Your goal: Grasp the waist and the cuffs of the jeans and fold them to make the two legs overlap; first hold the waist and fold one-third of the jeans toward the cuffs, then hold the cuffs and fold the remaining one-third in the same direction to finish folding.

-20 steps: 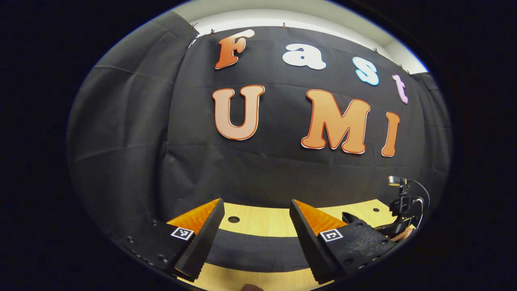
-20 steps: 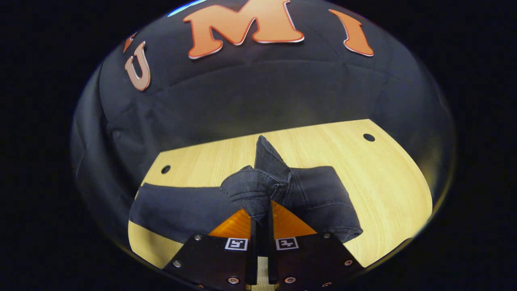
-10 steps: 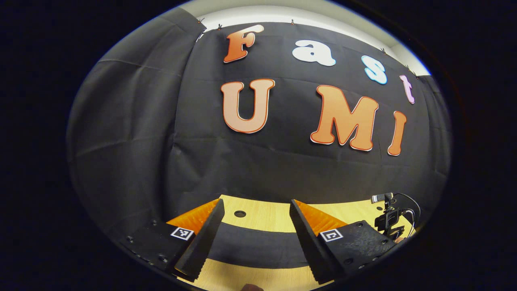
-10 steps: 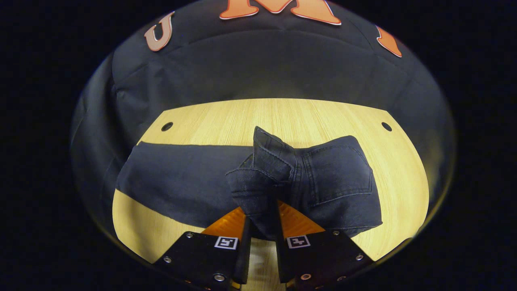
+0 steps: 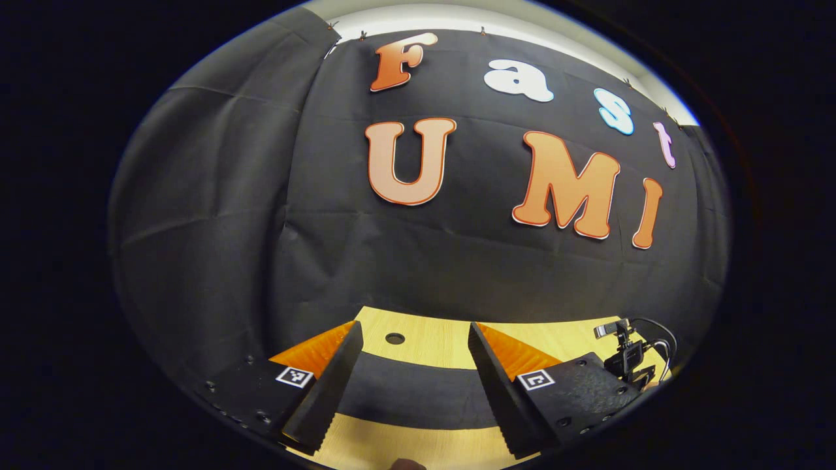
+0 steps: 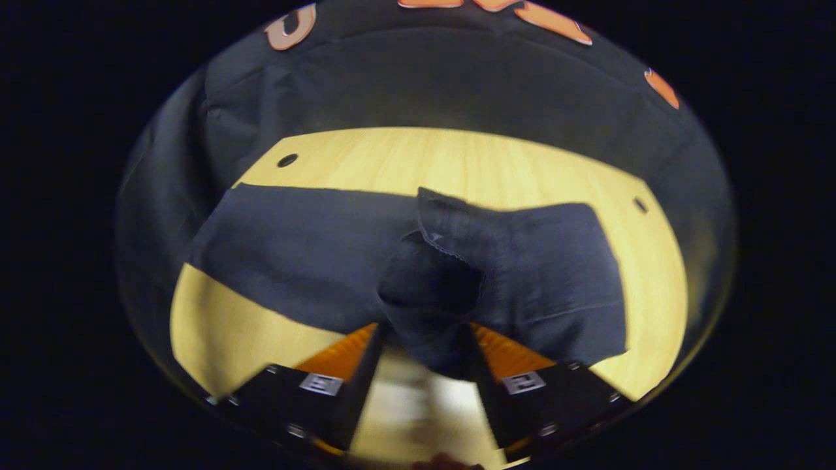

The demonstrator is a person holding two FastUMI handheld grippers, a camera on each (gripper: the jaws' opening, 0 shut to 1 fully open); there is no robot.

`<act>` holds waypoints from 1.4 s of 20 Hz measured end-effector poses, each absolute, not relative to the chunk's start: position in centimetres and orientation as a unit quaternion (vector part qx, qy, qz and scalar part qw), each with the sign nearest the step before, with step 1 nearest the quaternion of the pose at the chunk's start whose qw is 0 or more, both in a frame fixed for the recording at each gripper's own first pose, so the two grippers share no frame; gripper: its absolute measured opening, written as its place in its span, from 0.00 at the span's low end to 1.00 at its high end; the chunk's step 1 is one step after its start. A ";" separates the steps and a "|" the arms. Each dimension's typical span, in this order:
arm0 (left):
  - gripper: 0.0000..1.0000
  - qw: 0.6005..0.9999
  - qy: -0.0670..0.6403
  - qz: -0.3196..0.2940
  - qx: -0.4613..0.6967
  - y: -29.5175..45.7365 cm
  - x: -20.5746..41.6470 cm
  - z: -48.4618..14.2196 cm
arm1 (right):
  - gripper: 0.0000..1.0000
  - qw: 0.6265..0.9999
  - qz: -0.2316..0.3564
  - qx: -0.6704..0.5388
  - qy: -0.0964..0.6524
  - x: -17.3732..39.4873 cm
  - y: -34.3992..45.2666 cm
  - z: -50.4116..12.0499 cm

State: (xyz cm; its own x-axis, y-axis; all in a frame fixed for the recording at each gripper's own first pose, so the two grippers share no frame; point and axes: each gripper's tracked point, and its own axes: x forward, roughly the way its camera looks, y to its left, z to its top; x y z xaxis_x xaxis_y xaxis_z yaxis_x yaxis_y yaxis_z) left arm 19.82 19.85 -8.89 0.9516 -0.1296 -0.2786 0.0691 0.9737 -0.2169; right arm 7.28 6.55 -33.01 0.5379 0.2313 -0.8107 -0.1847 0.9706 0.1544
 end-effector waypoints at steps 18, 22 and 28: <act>0.98 0.838 0.501 0.010 -0.216 25.7 22.9 -33.3 | 0.99 0.937 0.052 0.128 0.320 8.3 0.4 -20.8; 0.98 0.786 0.570 0.045 -0.234 26.3 23.7 -38.2 | 0.99 0.950 0.012 0.120 0.287 7.0 -3.1 -18.2; 0.98 0.738 0.621 0.118 -0.234 28.4 24.3 -43.6 | 0.99 0.955 -0.026 0.130 0.264 4.4 -5.9 -16.2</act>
State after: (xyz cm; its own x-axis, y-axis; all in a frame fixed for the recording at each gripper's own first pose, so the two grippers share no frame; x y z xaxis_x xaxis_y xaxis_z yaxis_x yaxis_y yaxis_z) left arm 24.29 28.40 -43.63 0.2001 -0.1165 -0.9728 -0.4661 0.8620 -0.1991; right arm 4.43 -5.90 -16.22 0.8598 0.0191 -0.5103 0.1182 0.9647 0.2353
